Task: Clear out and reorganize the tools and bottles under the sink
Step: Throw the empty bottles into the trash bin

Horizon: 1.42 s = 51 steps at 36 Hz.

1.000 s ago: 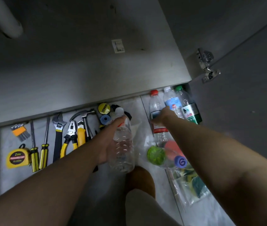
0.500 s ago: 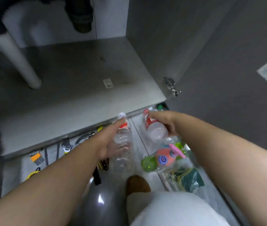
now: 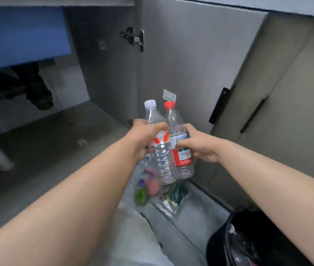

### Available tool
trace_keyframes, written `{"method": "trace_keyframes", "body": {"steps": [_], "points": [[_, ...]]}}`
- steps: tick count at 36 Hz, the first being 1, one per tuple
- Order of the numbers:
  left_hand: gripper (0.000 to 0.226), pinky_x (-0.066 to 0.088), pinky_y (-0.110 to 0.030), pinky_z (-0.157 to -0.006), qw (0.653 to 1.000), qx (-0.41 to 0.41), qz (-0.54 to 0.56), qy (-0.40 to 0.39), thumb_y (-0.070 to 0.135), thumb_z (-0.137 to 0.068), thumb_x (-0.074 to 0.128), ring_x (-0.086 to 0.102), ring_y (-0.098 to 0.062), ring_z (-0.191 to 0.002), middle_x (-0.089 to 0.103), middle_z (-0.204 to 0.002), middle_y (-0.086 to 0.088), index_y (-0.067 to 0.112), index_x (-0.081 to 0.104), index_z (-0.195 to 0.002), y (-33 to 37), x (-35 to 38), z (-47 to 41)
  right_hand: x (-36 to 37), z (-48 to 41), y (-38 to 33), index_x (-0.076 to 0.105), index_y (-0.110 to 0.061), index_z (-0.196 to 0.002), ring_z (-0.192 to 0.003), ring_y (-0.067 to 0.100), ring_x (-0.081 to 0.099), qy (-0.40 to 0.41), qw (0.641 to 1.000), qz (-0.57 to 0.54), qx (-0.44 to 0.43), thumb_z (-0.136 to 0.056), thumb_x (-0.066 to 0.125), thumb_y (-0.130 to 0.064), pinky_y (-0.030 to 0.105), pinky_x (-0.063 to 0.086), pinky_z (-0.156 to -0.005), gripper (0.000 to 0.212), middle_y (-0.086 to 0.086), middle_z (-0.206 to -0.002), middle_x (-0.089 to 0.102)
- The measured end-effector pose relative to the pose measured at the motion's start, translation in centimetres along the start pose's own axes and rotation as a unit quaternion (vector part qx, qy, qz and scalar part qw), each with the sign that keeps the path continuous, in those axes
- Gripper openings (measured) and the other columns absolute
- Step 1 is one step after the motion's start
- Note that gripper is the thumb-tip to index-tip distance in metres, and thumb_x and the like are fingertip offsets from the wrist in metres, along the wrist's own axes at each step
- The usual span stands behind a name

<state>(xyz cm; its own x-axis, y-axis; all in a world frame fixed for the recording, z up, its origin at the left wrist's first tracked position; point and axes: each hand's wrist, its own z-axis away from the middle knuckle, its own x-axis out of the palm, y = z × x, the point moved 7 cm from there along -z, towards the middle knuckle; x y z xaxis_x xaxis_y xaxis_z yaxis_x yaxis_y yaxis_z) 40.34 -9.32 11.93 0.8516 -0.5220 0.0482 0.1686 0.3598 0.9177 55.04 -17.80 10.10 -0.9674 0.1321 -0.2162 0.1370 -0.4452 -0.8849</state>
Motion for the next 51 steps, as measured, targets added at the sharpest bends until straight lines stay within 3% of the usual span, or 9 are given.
{"method": "trace_keyframes", "body": {"steps": [3, 7, 9, 22, 29, 34, 36, 41, 51], "points": [[0.062, 0.057, -0.032, -0.057, 0.999, -0.003, -0.028, -0.043, 0.024, -0.068, 0.074, 0.062, -0.017, -0.057, 0.068, -0.092, -0.011, 0.014, 0.056, -0.127, -1.6, 5.2, 2.2, -2.9, 4.0, 2.6, 0.047, -0.027, -0.125, -0.106, 0.018, 0.070, 0.053, 0.998, -0.023, -0.009, -0.082, 0.079, -0.026, 0.039, 0.055, -0.092, 0.054, 0.006, -0.119, 0.069], [0.062, 0.060, -0.054, -0.088, 0.989, -0.015, -0.060, -0.132, 0.027, -0.068, 0.078, 0.068, -0.028, -0.085, 0.072, -0.114, -0.019, 0.015, 0.058, -0.126, -5.9, 10.9, 5.0, -6.4, 9.6, 7.4, 0.061, -0.023, -0.114, -0.101, 0.019, 0.071, 0.127, 0.991, -0.040, 0.003, -0.068, 0.081, -0.057, 0.040, 0.054, -0.091, 0.060, 0.002, -0.110, 0.074], [0.055, 0.061, -0.053, -0.087, 0.984, -0.024, -0.061, -0.163, 0.026, -0.073, 0.083, 0.074, -0.027, -0.087, 0.075, -0.108, -0.012, 0.020, 0.058, -0.122, -8.2, 12.6, 6.2, -8.0, 11.9, 10.3, 0.066, -0.020, -0.110, -0.101, 0.022, 0.072, 0.146, 0.989, -0.030, 0.020, -0.064, 0.082, -0.062, 0.042, 0.055, -0.093, 0.064, 0.004, -0.107, 0.076], [0.048, 0.060, -0.050, -0.091, 0.965, 0.020, -0.138, -0.221, 0.032, -0.081, 0.085, 0.076, -0.026, -0.096, 0.074, -0.112, -0.006, 0.028, 0.058, -0.121, -10.8, 16.8, 8.3, -12.0, 20.5, 26.0, 0.052, -0.031, -0.107, -0.096, 0.022, 0.060, 0.258, 0.948, 0.133, 0.133, -0.072, 0.077, -0.022, 0.030, 0.048, -0.076, 0.044, 0.000, -0.108, 0.062], [0.055, 0.060, -0.049, -0.091, 0.962, 0.010, -0.145, -0.231, 0.027, -0.082, 0.084, 0.073, -0.023, -0.102, 0.069, -0.118, -0.004, 0.030, 0.051, -0.126, -11.2, 16.8, 8.0, -10.4, 19.4, 32.0, 0.038, -0.028, -0.146, -0.104, 0.030, 0.059, 0.227, 0.911, 0.248, 0.240, -0.084, 0.069, -0.027, 0.030, 0.046, -0.083, 0.069, 0.014, -0.129, 0.050], [0.048, 0.061, -0.047, -0.089, 0.961, 0.015, -0.135, -0.240, 0.022, -0.082, 0.084, 0.076, -0.020, -0.094, 0.074, -0.108, -0.003, 0.027, 0.055, -0.119, -11.0, 17.0, 8.3, -11.7, 18.5, 27.3, 0.063, -0.021, -0.119, -0.107, 0.022, 0.064, 0.342, 0.917, 0.160, 0.127, -0.086, 0.067, -0.021, 0.030, 0.047, -0.098, 0.033, 0.004, -0.113, 0.067], [0.046, 0.061, -0.047, -0.090, 0.957, 0.017, -0.132, -0.256, 0.019, -0.083, 0.084, 0.076, -0.021, -0.095, 0.074, -0.110, -0.006, 0.026, 0.058, -0.120, -11.0, 17.3, 8.6, -11.1, 18.1, 23.6, 0.067, -0.027, -0.109, -0.103, 0.021, 0.068, 0.303, 0.950, 0.049, 0.052, -0.088, 0.066, -0.022, 0.037, 0.051, -0.097, 0.022, 0.002, -0.103, 0.072], [0.047, 0.059, -0.048, -0.094, 0.947, 0.030, -0.120, -0.296, 0.012, -0.085, 0.081, 0.074, -0.028, -0.104, 0.072, -0.118, -0.013, 0.025, 0.065, -0.127, -10.7, 18.1, 9.8, -7.3, 17.6, 16.7, 0.055, -0.039, -0.129, -0.121, 0.015, 0.061, 0.070, 0.996, -0.052, 0.004, -0.080, 0.070, -0.028, 0.037, 0.048, -0.100, 0.052, -0.001, -0.122, 0.068], [0.046, 0.057, -0.041, -0.097, 0.946, 0.013, -0.131, -0.297, 0.019, -0.093, 0.073, 0.073, -0.019, -0.107, 0.074, -0.119, 0.000, 0.033, 0.057, -0.133, -11.1, 18.2, 10.1, -9.3, 18.4, 16.2, 0.054, -0.036, -0.124, -0.103, 0.010, 0.067, 0.192, 0.978, 0.071, -0.039, -0.073, 0.082, -0.019, 0.020, 0.052, -0.088, 0.061, -0.006, -0.113, 0.070]]}}
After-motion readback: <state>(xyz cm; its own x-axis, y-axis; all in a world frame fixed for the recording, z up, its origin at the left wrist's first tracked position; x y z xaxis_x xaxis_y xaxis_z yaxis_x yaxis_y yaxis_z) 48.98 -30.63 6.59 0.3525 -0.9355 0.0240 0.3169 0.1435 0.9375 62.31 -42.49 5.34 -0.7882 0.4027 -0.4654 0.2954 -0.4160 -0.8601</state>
